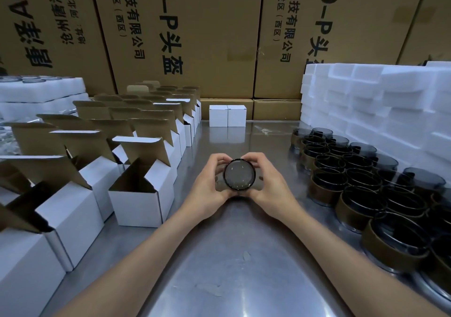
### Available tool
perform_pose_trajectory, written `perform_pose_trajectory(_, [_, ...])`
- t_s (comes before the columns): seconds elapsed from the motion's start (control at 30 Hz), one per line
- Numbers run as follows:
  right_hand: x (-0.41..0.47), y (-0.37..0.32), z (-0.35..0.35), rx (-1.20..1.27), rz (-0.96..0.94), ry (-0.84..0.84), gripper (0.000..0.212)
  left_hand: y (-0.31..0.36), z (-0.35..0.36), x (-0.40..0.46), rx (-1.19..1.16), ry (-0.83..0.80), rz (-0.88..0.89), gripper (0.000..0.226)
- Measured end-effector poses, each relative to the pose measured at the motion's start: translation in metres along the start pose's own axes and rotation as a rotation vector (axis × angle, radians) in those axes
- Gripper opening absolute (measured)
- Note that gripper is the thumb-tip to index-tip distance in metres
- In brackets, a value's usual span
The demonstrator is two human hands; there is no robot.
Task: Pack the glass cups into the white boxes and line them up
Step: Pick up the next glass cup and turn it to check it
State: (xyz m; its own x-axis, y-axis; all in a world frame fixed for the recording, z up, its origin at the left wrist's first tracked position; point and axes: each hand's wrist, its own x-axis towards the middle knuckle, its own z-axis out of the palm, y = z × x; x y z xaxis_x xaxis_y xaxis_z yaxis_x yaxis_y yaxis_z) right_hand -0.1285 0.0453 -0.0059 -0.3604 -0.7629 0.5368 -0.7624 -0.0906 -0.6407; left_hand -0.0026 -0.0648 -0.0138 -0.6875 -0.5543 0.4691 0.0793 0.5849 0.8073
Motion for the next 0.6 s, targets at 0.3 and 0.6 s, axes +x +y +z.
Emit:
perform_pose_trajectory(0.3, [0.001, 0.002, 0.000, 0.030, 0.015, 0.009, 0.063, 0.000, 0.000, 0.000, -0.021, -0.032, 0.040, 0.066])
perform_pose_trajectory(0.6, [0.002, -0.008, -0.004, 0.494, 0.292, 0.037, 0.053, 0.005, 0.001, -0.001, -0.134, -0.030, -0.090, 0.066])
